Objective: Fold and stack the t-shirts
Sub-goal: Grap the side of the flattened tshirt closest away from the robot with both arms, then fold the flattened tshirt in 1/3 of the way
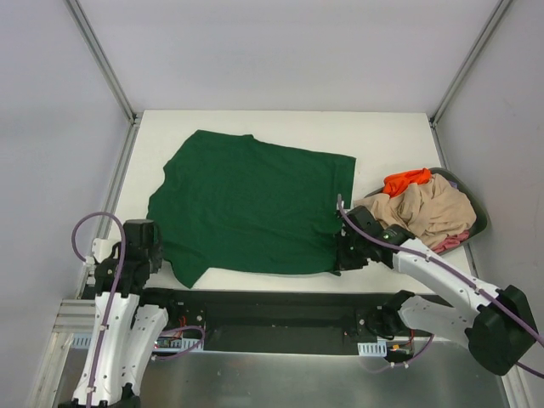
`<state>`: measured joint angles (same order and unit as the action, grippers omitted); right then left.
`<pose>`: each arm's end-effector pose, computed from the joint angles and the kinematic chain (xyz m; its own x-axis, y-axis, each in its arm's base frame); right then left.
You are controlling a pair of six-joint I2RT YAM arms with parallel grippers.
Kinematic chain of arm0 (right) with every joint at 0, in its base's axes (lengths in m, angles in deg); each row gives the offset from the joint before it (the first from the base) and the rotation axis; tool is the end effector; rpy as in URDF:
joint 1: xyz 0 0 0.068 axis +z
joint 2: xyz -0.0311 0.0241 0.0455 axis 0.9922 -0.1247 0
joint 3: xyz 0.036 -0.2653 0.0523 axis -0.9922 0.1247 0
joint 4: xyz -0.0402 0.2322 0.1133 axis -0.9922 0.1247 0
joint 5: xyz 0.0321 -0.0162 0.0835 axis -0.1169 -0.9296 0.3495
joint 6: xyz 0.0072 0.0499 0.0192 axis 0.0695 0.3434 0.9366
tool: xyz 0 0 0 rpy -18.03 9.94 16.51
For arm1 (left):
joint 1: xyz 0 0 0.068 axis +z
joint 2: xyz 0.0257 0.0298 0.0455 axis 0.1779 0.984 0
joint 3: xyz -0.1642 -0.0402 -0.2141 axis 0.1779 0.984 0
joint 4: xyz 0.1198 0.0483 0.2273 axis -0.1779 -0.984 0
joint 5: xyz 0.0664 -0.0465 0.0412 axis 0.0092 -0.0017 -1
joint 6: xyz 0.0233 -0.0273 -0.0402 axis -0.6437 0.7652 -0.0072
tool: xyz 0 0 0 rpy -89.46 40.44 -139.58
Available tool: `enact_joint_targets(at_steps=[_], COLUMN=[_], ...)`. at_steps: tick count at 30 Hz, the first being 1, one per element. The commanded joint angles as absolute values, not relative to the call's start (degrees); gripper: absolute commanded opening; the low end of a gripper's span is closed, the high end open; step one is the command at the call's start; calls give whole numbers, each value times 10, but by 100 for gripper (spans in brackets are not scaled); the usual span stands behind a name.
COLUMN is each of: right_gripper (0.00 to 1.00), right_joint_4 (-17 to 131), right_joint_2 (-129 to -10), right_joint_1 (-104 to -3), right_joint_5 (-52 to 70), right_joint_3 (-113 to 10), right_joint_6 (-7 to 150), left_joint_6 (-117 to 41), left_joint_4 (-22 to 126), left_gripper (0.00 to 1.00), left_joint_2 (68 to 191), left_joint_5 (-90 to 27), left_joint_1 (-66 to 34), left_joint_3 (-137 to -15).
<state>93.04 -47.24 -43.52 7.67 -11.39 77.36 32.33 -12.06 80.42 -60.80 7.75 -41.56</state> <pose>0.1427 0.1218 0.2047 -0.7987 -0.3676 -0.4764 -0.5070 0.8375 0.2039 0.0798 0.0094 0.2560 0.0831 -0.9288 -0.3612 -0.7881 0.1606 -0.5942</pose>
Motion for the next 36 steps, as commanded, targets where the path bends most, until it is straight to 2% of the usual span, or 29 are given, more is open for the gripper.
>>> enact_joint_targets(at_steps=[1, 18, 36], right_gripper=[3, 4, 6], right_joint_4=[941, 933, 910], right_joint_2=[-492, -577, -664], right_joint_1=[-469, -571, -635], right_joint_5=[122, 176, 153], right_joint_3=[-154, -240, -309], right_joint_6=[767, 729, 698], left_joint_6=[309, 267, 220], left_joint_4=[-40, 82, 126], left_gripper=[0, 0, 0], left_joint_2=[847, 1069, 1324], left_joint_5=[-611, -629, -645], left_joint_1=[84, 84, 83], left_joint_3=[-446, -555, -717])
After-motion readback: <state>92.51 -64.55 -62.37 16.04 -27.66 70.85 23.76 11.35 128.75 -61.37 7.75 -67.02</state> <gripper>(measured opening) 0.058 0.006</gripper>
